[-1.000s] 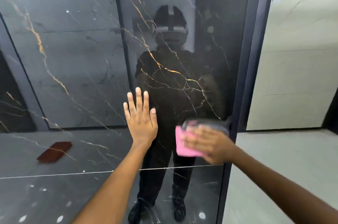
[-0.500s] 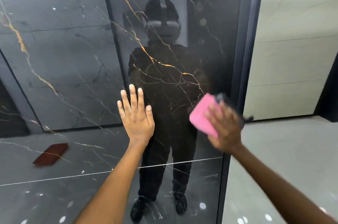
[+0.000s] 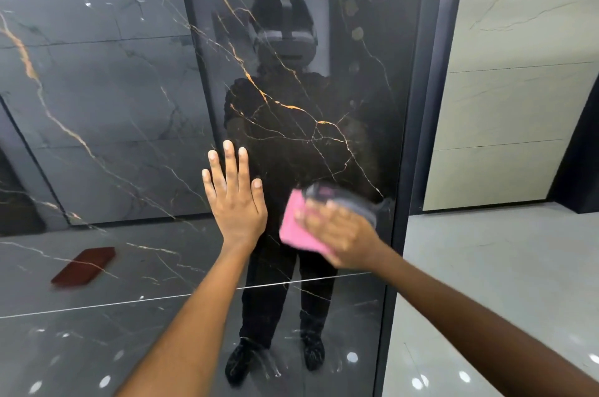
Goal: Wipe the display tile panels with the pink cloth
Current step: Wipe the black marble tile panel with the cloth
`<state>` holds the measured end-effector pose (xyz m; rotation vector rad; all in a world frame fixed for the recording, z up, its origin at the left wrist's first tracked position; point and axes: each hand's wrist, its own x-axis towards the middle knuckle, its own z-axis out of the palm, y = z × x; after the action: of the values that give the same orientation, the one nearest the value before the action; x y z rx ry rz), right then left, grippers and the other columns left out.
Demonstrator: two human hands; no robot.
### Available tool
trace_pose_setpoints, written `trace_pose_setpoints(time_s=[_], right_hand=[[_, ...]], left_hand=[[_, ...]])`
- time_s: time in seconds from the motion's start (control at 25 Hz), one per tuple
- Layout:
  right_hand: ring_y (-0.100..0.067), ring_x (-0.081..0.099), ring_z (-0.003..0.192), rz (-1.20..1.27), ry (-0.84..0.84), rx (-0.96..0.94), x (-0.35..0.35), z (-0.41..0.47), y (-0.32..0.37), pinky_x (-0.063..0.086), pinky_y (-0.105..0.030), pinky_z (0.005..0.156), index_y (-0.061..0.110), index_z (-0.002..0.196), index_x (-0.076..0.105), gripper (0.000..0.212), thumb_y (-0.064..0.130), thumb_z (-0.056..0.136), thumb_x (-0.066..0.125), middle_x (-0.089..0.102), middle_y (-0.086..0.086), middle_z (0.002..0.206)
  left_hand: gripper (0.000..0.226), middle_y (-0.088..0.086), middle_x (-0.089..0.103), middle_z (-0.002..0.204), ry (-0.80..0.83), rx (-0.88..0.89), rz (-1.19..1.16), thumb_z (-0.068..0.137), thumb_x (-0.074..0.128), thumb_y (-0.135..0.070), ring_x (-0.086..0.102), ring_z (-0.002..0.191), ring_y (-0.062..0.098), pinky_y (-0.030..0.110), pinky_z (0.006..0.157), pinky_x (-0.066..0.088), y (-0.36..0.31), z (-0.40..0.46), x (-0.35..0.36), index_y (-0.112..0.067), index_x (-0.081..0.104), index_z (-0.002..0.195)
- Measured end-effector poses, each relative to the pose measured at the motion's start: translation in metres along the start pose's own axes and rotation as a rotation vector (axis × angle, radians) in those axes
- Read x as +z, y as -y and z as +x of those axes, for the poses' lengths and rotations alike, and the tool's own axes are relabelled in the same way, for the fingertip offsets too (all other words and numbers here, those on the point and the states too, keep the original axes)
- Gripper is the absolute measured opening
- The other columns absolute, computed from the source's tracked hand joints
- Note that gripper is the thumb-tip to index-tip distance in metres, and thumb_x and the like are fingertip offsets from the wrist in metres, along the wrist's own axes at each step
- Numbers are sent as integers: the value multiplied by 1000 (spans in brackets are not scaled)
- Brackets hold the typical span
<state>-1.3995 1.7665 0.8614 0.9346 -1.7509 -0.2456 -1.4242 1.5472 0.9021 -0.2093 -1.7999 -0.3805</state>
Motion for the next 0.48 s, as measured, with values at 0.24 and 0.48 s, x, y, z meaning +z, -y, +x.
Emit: trace_pose_setpoints(time_s=[0.24, 0.48], right_hand=[[-15, 12, 148, -21, 220, -194, -32, -43, -34, 9, -37, 122, 11, 141, 40, 77, -2, 69, 65, 41, -4, 149], [-26, 17, 147, -147, -182, 482, -46, 8, -89, 18, -42, 116, 5, 144, 40, 67, 23, 81, 54, 36, -14, 152]], left_hand=[[54, 12, 23, 158, -7, -19, 14, 102, 29, -28, -11, 150, 16, 39, 122, -3, -2, 1, -1, -12, 21, 153], [55, 6, 16, 160, -3, -10, 33, 102, 29, -29, -11, 150, 18, 39, 122, -3, -3, -3, 0, -13, 19, 154]])
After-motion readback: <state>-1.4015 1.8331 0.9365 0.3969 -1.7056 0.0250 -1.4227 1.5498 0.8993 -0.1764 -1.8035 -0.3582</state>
